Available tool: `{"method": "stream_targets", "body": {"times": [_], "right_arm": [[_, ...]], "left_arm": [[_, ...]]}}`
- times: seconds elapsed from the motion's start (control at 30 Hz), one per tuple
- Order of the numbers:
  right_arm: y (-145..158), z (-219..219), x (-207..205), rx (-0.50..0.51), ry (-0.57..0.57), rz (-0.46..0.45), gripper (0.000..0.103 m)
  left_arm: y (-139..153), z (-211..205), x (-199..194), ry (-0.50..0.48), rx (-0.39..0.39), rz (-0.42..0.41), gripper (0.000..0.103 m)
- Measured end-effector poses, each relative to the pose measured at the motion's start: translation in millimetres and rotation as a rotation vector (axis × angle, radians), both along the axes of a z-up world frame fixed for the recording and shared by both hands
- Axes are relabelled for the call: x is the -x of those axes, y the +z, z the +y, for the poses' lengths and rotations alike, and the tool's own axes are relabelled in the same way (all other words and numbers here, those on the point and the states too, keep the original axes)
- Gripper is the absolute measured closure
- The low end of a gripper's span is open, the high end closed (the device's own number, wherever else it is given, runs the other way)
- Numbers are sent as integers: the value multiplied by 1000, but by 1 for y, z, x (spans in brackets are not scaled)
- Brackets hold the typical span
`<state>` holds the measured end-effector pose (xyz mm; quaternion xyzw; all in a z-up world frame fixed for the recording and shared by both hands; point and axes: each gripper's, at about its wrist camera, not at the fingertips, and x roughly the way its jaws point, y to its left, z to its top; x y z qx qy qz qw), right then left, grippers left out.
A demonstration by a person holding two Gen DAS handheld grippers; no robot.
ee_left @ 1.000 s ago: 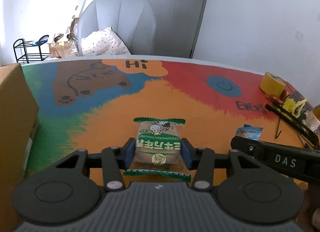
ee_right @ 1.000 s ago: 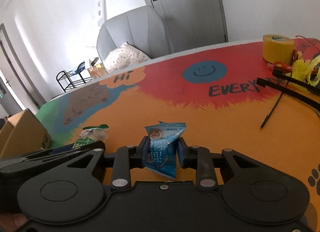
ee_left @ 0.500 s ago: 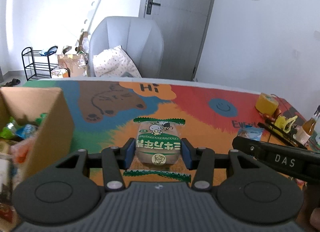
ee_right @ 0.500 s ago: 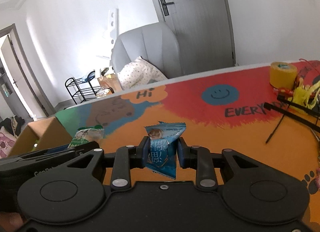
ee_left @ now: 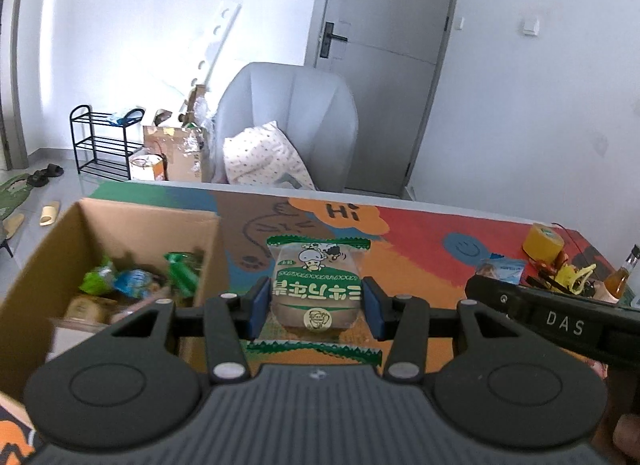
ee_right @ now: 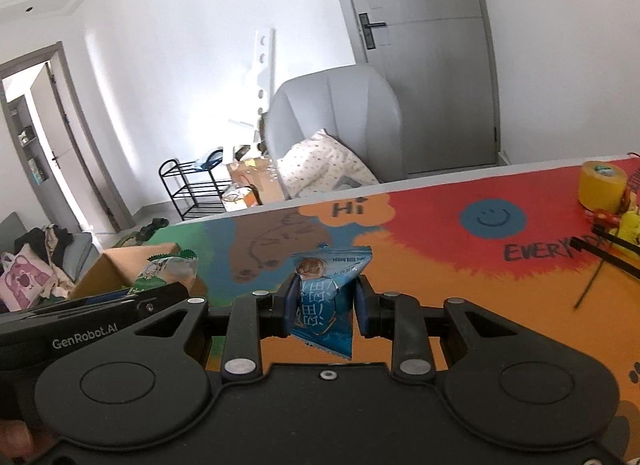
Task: Organize snacks
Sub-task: 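Carry the cracker pack and blue pack over the cardboard box with both grippers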
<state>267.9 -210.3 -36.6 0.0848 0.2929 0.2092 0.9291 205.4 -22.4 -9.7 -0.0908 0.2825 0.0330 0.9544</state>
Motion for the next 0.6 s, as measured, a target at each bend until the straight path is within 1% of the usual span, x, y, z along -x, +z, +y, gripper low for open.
{"method": "stream_targets", "body": {"times": [0.33, 0.6], "right_arm": [[10, 31, 4, 5, 64, -23, 76], [15, 53, 8, -16, 111, -38, 76]], "left_arm": [[11, 36, 17, 60, 2, -19, 56], [18, 72, 30, 112, 0, -29, 56]]}}
